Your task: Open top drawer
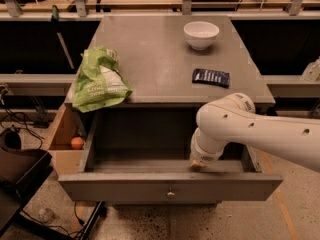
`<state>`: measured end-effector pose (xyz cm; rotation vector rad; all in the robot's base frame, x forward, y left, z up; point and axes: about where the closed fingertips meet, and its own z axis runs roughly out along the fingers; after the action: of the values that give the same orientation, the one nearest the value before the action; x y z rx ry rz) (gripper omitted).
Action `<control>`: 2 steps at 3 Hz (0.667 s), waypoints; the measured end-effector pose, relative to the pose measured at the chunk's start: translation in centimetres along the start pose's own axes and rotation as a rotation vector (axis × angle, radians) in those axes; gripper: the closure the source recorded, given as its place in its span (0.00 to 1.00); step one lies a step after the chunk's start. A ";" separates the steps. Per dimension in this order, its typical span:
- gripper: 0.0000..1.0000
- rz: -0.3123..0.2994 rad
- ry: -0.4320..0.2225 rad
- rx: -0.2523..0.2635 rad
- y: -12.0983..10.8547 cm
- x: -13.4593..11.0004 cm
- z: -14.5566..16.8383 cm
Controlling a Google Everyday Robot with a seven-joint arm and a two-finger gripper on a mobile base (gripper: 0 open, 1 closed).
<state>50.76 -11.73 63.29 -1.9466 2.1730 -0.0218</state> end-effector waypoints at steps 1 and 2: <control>1.00 0.046 0.047 -0.050 4.5 3.6 -2.1; 1.00 0.067 0.077 -0.082 7.5 5.5 -3.5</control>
Offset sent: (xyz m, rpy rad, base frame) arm -0.2113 -0.1130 0.0455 -0.1401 0.2332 -0.1345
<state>42.30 -16.77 64.70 -1.9450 2.3219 0.0042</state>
